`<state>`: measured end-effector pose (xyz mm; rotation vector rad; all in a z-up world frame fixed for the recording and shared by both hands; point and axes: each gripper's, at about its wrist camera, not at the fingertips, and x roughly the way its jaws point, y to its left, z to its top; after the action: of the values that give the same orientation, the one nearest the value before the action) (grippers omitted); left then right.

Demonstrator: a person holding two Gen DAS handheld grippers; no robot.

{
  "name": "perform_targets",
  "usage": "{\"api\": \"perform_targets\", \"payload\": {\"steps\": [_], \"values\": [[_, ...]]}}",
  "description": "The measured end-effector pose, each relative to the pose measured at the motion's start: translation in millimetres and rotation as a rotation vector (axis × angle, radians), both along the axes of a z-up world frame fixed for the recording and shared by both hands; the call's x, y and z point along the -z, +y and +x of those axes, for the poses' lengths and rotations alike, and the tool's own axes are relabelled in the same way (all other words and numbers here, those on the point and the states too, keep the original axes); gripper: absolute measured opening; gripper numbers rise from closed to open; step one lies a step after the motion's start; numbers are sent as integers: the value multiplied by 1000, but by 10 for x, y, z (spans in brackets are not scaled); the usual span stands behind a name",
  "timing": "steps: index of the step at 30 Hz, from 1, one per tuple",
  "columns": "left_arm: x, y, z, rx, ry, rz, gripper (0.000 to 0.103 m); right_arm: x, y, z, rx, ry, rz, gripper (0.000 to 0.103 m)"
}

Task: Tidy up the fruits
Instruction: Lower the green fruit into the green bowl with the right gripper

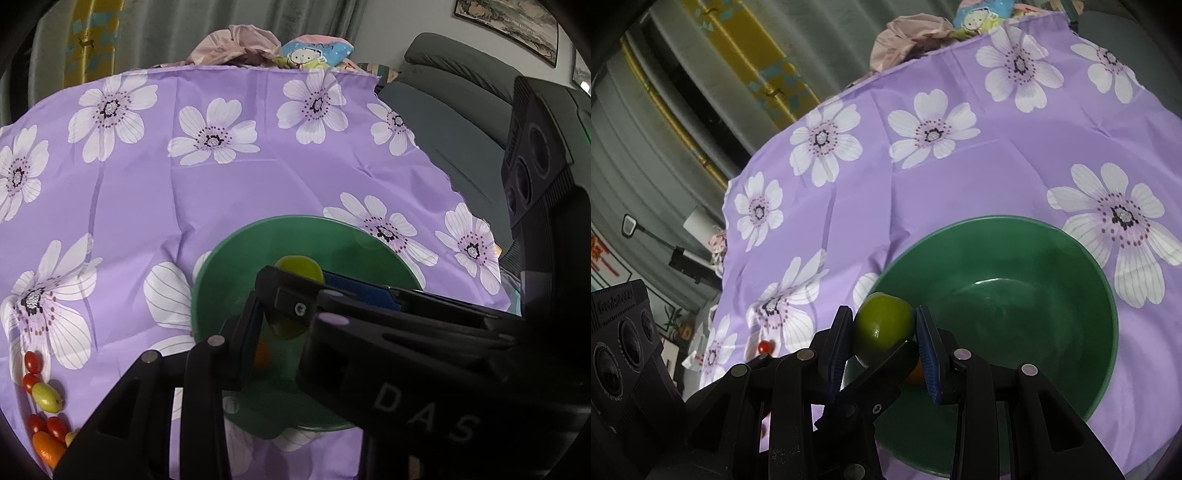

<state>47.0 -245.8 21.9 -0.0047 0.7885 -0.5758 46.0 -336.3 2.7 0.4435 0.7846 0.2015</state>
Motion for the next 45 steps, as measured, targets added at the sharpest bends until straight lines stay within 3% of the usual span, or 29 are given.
{"api": "perform_targets", "payload": {"steps": [45], "values": [[366,-150,293,53,181,2,34,334,-163,217,48,183,2,36]]}}
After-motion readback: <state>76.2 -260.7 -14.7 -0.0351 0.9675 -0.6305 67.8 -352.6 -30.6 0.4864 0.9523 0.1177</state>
